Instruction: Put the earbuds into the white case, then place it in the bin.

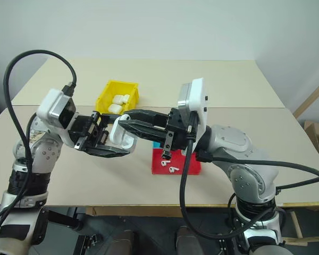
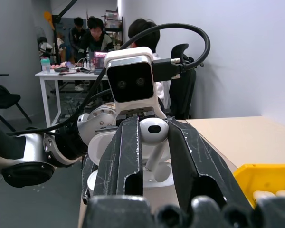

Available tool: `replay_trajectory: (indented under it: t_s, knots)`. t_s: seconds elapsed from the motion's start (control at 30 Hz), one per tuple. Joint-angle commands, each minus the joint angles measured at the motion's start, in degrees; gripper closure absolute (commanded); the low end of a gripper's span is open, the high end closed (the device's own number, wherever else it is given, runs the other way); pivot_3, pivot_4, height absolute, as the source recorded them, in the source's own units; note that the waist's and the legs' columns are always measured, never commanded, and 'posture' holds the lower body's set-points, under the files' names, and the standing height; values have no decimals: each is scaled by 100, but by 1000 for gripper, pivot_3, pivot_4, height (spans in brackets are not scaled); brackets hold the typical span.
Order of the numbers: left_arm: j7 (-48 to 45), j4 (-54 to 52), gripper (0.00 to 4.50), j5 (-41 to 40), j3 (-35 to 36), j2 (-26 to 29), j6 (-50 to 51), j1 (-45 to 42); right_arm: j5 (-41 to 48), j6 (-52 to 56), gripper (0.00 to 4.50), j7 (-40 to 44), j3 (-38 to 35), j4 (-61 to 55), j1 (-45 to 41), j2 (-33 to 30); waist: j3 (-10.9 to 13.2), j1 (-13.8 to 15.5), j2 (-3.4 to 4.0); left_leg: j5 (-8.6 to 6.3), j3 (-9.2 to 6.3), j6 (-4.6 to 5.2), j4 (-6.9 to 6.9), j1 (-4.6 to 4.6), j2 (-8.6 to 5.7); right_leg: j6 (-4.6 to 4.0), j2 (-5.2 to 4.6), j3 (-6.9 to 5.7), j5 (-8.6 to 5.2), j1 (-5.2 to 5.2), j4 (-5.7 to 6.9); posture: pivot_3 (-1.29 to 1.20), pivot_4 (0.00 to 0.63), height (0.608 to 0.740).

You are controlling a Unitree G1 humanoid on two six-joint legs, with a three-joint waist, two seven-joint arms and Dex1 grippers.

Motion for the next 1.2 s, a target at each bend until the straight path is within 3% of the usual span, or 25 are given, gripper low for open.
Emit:
replay_trajectory:
  t_s: [0.03,1.2]
  knots:
    - [-90,72,1662,31,56,-13,-42,-172,-55,-236,3894,-29,30,-29,-5,-15,0,0,0,0,-1,0,0,0,0,0,0,0,0,0,0,0,150,740]
    - [-138,-59,1662,178,123,-137,-189,70,-812,-653,3894,227,562,275,90,-282,0,2,0,0,-1,0,0,-1,0,0,0,0,0,0,0,0,150,740]
